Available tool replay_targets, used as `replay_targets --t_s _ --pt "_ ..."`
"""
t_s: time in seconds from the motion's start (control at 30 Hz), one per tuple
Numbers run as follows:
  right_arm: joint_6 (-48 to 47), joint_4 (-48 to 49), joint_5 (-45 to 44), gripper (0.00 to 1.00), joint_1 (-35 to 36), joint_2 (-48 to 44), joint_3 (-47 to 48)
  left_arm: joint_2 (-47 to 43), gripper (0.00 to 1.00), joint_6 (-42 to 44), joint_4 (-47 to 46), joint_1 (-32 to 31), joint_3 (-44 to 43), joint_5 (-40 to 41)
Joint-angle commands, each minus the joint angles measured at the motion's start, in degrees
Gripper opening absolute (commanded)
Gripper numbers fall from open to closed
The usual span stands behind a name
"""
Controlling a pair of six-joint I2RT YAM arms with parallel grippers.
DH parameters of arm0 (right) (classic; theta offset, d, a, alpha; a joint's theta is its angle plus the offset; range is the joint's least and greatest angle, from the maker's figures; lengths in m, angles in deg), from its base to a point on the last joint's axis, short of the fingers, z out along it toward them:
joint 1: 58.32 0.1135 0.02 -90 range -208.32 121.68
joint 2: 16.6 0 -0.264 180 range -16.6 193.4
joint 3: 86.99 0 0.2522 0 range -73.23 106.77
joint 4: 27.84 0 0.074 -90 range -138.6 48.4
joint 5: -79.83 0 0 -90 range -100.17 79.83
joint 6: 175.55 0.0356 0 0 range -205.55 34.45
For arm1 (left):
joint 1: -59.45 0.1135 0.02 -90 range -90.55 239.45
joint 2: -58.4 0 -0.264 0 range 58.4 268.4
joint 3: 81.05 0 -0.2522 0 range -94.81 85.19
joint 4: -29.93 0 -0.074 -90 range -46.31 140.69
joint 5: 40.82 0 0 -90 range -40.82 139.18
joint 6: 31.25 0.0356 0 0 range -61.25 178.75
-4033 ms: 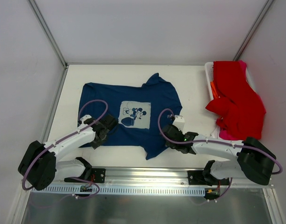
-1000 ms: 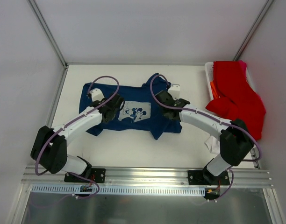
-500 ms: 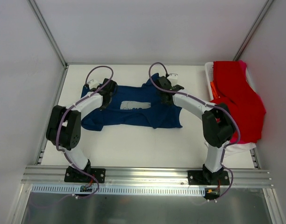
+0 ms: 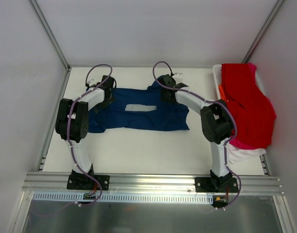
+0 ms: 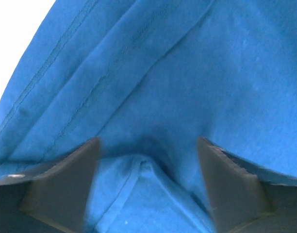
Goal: Fold and stack the t-shirts
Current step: Fold the flattened tshirt in 1/3 of the way
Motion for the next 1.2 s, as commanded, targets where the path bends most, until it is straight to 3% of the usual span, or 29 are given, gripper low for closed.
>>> replay_targets --t_s 0.0,0.17,0.33,0.53,0.73,1.17 --pt "-0.9 -2.9 -3.5 0.99 -0.3 -2.2 3.4 -0.1 0.86 2.8 -0.2 1.0 -3.4 -0.9" --pt "-0.4 -5.6 -6.4 1.00 0.2 -10.1 1.0 -10.4 0.89 4.1 -0.1 0.8 -0.2 -0.9" --pt "2.3 -6.2 -9.3 0.99 3.1 -21.8 -9.8 -26.2 0.89 4.2 0.3 -3.7 8.0 -1.7" --pt "8.2 -7.2 -9.8 0.99 7.4 -33.5 -24.0 -35.3 0.89 -1.6 4.6 -6.9 21.5 -5.5" --pt "13.6 -7.9 -9.0 1.00 10.4 -39.5 -33.2 -36.2 0.85 -6.1 5.0 -9.6 30.9 -8.4" --pt "17.1 -9.1 -10.1 1.00 13.1 -47.0 -42.5 -34.4 0.78 -11.4 5.0 -12.4 33.6 -4.4"
